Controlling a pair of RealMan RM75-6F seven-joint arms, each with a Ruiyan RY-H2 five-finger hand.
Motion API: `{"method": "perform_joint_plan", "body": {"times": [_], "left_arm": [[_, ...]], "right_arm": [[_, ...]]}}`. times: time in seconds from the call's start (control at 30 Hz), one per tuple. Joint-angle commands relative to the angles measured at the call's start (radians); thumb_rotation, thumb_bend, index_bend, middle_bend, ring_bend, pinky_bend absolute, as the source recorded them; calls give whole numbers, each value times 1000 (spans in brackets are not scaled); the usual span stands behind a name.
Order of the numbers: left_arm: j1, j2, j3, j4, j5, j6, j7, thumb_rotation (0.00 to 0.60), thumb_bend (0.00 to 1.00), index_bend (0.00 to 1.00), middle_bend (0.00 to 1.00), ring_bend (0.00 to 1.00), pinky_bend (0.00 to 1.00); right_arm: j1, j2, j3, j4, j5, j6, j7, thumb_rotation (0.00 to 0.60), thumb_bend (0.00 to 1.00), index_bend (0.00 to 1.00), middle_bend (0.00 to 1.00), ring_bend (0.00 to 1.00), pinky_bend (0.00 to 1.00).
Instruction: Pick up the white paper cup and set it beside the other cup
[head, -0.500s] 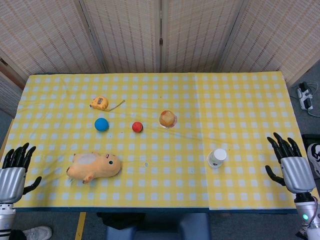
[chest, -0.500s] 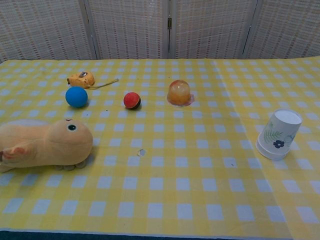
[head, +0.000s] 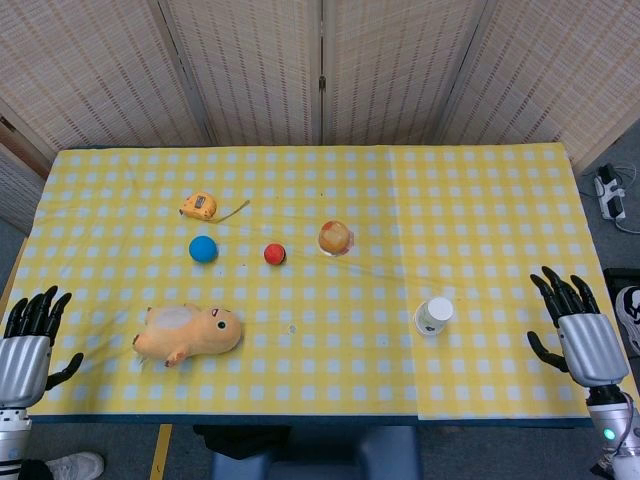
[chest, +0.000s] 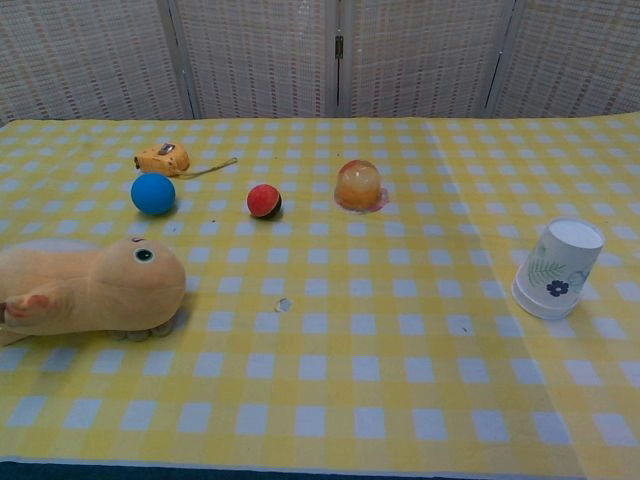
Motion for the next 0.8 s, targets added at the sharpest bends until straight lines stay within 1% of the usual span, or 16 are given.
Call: {"method": "perform_joint_plan", "body": {"times": [0.03, 0.2, 0.3, 0.37, 0.6, 0.8], "left_arm": [[2, 0, 1, 0, 2, 2, -3, 600, 311, 38, 0, 0, 0], [4, -1, 3, 1, 3, 3, -6, 600, 311, 38, 0, 0, 0], [4, -2, 5, 2, 3, 2, -7, 600, 311, 38, 0, 0, 0], [5, -1, 6, 1, 2, 1, -7, 600, 311, 38, 0, 0, 0], [6, 1, 8, -4, -7, -8, 0, 600, 311, 38, 0, 0, 0], [7, -4, 7, 4, 7, 4, -12, 600, 311, 41, 0, 0, 0]], "right_arm": [[3, 3, -4, -1, -3, -7, 1, 600, 400, 0, 66, 137, 11], [23, 6, -12, -9, -11, -44, -7, 600, 400, 3, 85, 148, 33], [47, 12, -17, -18, -10, -92, -6, 600, 399, 9, 86, 147, 35], [68, 16, -18, -28, -3, -131, -13, 600, 400, 15, 86, 145, 35], [157, 21, -2, -48, 39, -280, -22, 600, 400, 85, 86, 147, 36], [238, 25, 8, -71, 87, -415, -50, 600, 400, 109, 90, 147, 42]]}}
